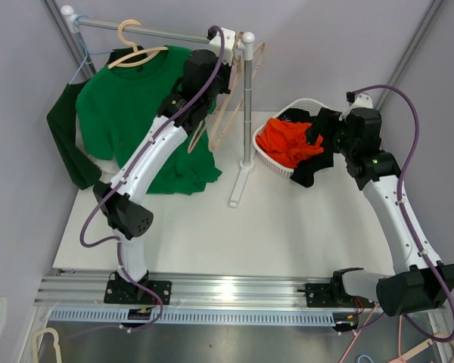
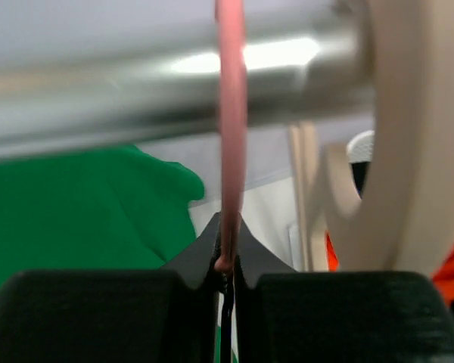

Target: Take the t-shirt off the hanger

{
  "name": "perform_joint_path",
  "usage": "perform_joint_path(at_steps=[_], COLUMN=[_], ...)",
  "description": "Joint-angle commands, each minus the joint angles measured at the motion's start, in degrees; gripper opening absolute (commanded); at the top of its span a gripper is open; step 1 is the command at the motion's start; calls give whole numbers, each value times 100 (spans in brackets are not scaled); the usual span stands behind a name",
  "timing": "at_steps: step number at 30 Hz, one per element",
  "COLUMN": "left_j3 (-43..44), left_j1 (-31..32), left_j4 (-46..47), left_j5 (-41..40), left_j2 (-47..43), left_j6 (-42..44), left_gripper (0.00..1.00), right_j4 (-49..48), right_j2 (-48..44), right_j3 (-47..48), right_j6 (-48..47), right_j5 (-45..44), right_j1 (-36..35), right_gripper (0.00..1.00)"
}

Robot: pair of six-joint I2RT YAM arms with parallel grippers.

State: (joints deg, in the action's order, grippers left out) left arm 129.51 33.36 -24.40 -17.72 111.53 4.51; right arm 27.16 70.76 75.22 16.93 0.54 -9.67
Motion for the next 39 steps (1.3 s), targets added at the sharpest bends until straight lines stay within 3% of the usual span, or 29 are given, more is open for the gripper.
perform_joint_path(at_steps=[1,11,18,22,25,29,35,39], left_j3=[-478,-1128,-1772,-1693,-1858,-2176,-2317,-2412], left_j1=[39,47,47,4,-207,-970,-2105,-2991], left_j4=[374,375,288,-318,-460,-364,-179,145], left_j5=[689,1375,1727,1728,2271,3080,3177,4398], left_j2=[-491,-1167,-2187,-2468,-2819,-3259,-3401,-3339], left_j6=[-152,-354,-566,-469,-504,-846,-576,-495], left_gripper=[11,51,99,100,100,99,99,99], right_j4=[-141,-149,-184,-334,-325,-343,-272,-334], right_j2=[-194,-265,-308,-361,-309,-195,-71,-28], right_j3=[-42,-104,-174,-323,-315,-289,-139,-113], right_j6=[39,65,74,188,197,214,153,144], right_j5=[87,149,219,324,307,412,447,447], right_j1=[-9,-17,-61,-140,-210,-316,-360,-360], right_gripper=[87,87,87,87,88,88,88,88])
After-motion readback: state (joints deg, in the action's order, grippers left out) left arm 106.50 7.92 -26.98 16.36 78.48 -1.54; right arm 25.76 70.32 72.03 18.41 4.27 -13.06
